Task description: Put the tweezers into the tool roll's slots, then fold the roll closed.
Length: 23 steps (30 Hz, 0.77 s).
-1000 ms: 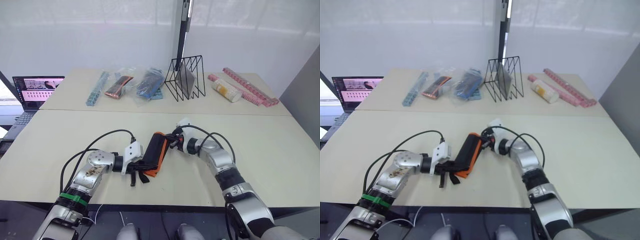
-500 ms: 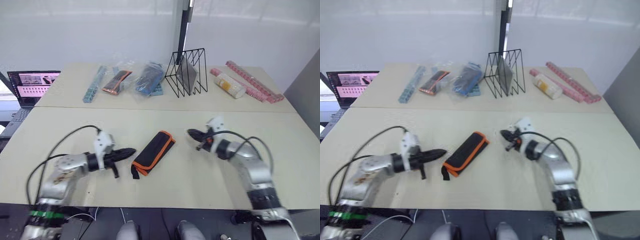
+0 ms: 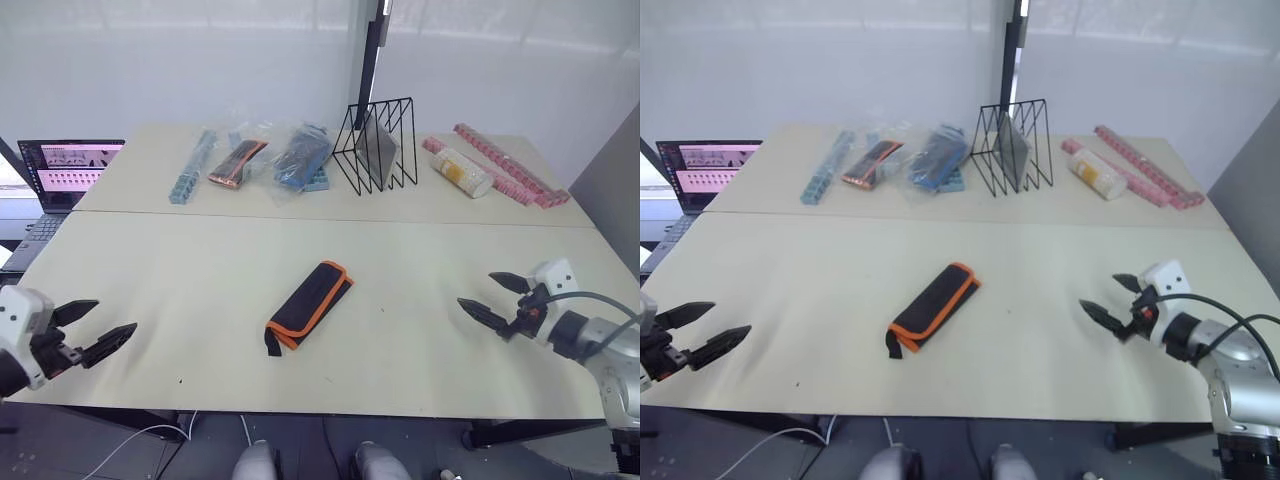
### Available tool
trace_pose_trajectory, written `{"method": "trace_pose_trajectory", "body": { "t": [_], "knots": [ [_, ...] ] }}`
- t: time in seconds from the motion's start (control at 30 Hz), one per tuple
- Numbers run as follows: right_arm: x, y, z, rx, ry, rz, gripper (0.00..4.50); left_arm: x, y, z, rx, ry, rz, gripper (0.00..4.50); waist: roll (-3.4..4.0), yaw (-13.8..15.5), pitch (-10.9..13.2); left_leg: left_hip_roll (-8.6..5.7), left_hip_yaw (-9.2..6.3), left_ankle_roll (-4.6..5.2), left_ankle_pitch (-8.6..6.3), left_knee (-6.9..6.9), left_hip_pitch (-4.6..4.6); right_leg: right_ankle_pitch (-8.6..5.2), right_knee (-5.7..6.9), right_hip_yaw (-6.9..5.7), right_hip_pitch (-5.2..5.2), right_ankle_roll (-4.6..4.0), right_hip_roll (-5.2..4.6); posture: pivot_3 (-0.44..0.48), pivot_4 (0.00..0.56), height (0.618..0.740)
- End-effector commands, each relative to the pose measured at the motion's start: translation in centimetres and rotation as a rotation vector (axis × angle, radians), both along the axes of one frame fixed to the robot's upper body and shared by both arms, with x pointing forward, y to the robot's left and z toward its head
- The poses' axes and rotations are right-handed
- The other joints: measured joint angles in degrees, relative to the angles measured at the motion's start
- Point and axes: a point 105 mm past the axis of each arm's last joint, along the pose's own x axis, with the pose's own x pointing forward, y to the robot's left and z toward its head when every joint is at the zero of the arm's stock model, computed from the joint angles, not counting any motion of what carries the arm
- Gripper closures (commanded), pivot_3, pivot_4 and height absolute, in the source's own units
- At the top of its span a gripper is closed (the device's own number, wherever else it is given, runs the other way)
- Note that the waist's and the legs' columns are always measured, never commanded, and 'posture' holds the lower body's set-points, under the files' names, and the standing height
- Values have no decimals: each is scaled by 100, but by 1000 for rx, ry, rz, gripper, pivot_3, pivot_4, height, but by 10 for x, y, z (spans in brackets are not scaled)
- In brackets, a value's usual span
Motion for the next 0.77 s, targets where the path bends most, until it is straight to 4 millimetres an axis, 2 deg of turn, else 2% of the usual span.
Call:
{"method": "trace_pose_trajectory", "body": {
  "t": [0.03, 0.2, 0.77],
  "knots": [
    [-5, -19, 2, -10, -25, -50, 0, -6, 10, 7, 41, -41, 38, 11, -7, 1, 1, 0, 0, 0, 1, 0, 0, 0, 1, 1, 0, 0, 0, 0, 150, 687],
    [-10, -27, -5, -4, -22, -86, 0, -10, 9, 1, 46, -24, 64, 11, -8, -10, 1, 0, 3, 0, 1, -1, -2, 1, 12, 6, -6, 0, 0, 0, 150, 687],
    [-14, -20, -6, 15, -9, -72, 0, -4, 6, 3, 36, -11, 61, 11, -9, -13, 2, -2, 3, -1, 1, 0, 0, 1, 21, 6, -6, 0, 1, 0, 150, 687]
  ]
}}
